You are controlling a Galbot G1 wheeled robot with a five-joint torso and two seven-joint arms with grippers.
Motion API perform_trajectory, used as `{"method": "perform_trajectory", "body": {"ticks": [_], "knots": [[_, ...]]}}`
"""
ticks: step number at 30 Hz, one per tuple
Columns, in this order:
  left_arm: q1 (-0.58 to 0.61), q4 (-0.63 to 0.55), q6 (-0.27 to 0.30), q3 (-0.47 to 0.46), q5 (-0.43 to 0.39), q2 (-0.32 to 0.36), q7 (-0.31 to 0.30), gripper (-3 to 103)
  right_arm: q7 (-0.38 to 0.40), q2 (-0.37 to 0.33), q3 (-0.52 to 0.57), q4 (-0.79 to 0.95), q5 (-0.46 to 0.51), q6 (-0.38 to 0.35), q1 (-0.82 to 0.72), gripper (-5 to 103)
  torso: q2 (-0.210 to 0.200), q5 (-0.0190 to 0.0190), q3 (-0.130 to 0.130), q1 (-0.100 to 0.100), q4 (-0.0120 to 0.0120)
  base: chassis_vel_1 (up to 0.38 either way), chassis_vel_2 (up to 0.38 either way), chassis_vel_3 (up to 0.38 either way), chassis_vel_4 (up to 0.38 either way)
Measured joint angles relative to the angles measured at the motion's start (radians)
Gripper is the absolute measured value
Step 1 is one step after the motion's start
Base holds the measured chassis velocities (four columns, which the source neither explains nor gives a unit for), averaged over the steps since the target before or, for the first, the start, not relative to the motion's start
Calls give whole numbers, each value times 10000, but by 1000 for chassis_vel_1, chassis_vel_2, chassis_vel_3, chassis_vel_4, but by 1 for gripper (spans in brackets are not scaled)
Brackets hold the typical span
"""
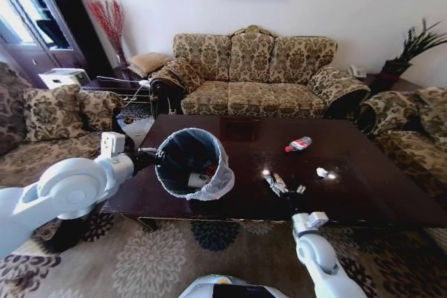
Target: Move to the front of the table and place the trash on the table into the trash bin.
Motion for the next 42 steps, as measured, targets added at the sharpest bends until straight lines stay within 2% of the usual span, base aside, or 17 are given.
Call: {"method": "perform_trajectory", "body": {"ticks": [8, 12, 13, 15, 17, 18, 20, 23, 24, 26, 29, 30, 32, 39, 40, 41, 42], "knots": [[60, -13, -65, 29, 86, -45, -4, 0, -54, 127, -349, -1871, -5, 140, 810, 101, 0, -15, 0, 0, 18, 0, 0, 0, 0], [88, -48, -69, 30, 96, -48, -2, 0, -47, 223, -465, -2232, 56, 186, 1044, 90, 0, -8, 0, -1, 8, 0, 0, 0, 0], [93, -39, -70, 30, 98, -48, -1, 0, -34, 243, -490, -2238, 62, 197, 1080, 85, 0, 1, 0, 0, 4, 0, 0, 0, 0], [105, -15, -75, 30, 122, -47, 3, 0, -30, 238, -494, -2246, 63, 209, 1106, 74, 0, -7, 0, 0, 2, 0, 0, 0, 0], [112, 1, -77, 30, 137, -47, 7, 0, -32, 231, -498, -2248, 64, 222, 1109, 74, 0, -7, 0, 0, 3, 0, 0, 0, 0], [117, 20, -77, 31, 153, -48, 11, 0, -45, 207, -509, -2248, 67, 249, 1104, 63, 0, -8, 0, 0, 7, 0, 0, 0, 0], [119, 36, -77, 32, 167, -50, 17, 0, -50, 197, -512, -2239, 68, 264, 1094, 63, 0, -11, 0, 0, 9, 0, 0, 0, 0], [135, 74, -79, 33, 238, -69, 60, 0, -60, 189, -516, -2121, 68, 302, 1017, 47, 0, -10, -1, -1, 11, 0, 0, 0, 0], [135, 74, -79, 33, 238, -69, 60, 0, -60, 189, -516, -2121, 68, 302, 1017, 47, 0, -10, -1, -1, 11, 0, 0, 0, 0], [160, 79, -86, 35, 269, -84, 90, 0, -63, 191, -526, -1995, 69, 318, 941, 36, 0, -8, -1, -1, 8, 0, 0, 0, 0], [167, 79, -90, 35, 278, -91, 97, 0, -63, 199, -527, -1948, 69, 322, 919, 36, 0, -7, 0, -1, 7, 0, 0, 0, 0], [190, 82, -101, 36, 307, -99, 109, 0, -54, 215, -528, -1875, 70, 337, 892, 25, 0, -8, -1, 0, 8, 0, 0, 0, 0], [208, 86, -103, 37, 331, -112, 127, 0, -30, 239, -525, -1814, 62, 352, 847, 14, 0, -8, -1, 0, 9, 0, 0, 0, 0], [314, 86, -110, 37, 453, -178, 159, 0, -273, 244, -495, -1356, 214, 678, 460, -2, 1, -8, 0, -1, 6, 0, 0, 0, 0], [345, 88, -119, 37, 504, -184, 178, 0, -865, 257, -360, -1242, 456, 1082, 401, 2, 2, -8, -1, -1, 7, 0, 0, 0, 0], [353, 91, -126, 37, 519, -184, 187, 0, -1095, 265, -269, -1191, 532, 1241, 401, 7, 3, -9, -1, -1, 7, 0, 0, 0, 0], [353, 91, -126, 37, 519, -184, 187, 0, -1095, 265, -269, -1191, 532, 1241, 401, 7, 3, -9, -1, -1, 7, 0, 0, 0, 0]]}}
